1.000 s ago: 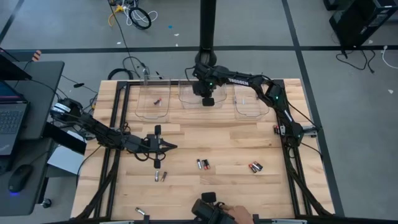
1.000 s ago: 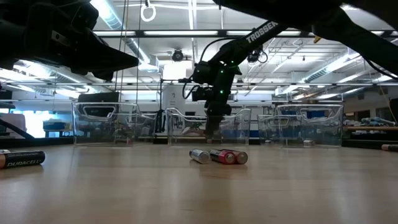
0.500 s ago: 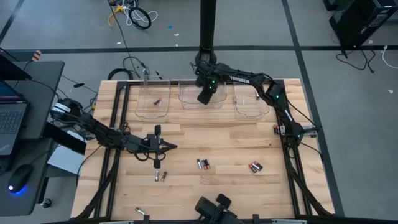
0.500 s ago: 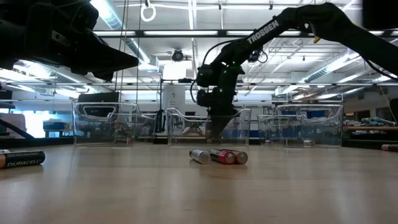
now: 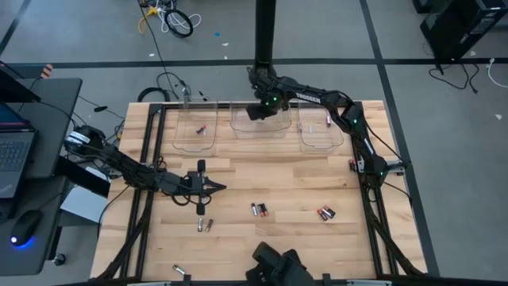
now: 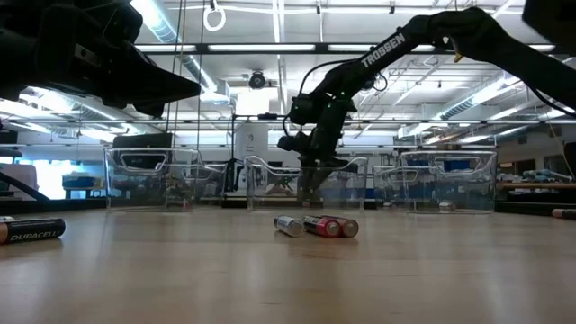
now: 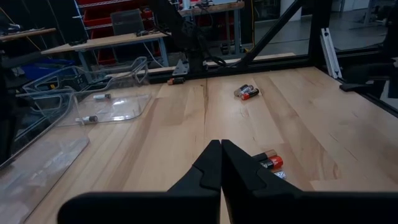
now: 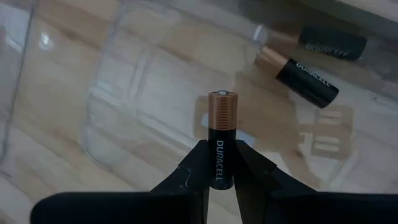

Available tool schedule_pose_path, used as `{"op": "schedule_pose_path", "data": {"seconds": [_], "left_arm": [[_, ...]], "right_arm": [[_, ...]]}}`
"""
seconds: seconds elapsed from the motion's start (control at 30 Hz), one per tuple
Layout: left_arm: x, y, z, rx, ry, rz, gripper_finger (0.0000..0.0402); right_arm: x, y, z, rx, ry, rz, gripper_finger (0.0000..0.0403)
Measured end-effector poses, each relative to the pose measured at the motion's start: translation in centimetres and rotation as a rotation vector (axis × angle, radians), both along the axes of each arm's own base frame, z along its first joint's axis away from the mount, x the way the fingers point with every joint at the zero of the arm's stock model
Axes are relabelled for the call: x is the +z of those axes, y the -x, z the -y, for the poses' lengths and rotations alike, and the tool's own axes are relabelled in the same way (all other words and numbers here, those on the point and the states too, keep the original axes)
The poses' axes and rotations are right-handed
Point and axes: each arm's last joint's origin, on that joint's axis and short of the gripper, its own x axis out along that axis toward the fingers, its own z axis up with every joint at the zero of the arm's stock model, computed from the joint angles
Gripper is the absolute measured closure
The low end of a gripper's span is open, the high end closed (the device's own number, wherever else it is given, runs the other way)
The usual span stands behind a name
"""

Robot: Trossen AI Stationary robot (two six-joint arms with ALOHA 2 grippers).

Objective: Sort batteries
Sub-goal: Put the black battery into the middle transparent bin

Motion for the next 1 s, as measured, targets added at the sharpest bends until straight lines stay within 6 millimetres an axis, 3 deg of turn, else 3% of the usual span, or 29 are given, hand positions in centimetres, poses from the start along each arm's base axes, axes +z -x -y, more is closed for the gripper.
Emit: {"op": "schedule_pose_path", "data": {"seconds": [0.67, 0.9, 1.0], "left_arm": [[0.0, 0.0, 0.0, 0.000, -0.003, 0.001, 0.0392], [0.0, 0.0, 0.0, 0.001, -0.002, 0.002, 0.0392], [0.0, 0.0, 0.0, 0.001, 0.000, 0.002, 0.0392]], "right_arm": [[0.0, -0.2, 0.2, -0.098, -0.036, 0.037, 0.0344], [-3.3, -0.8, 0.5, -0.073, -0.092, 0.022, 0.0344], [-3.3, -0.6, 0.9, -0.070, -0.116, 0.043, 0.0344]]}}
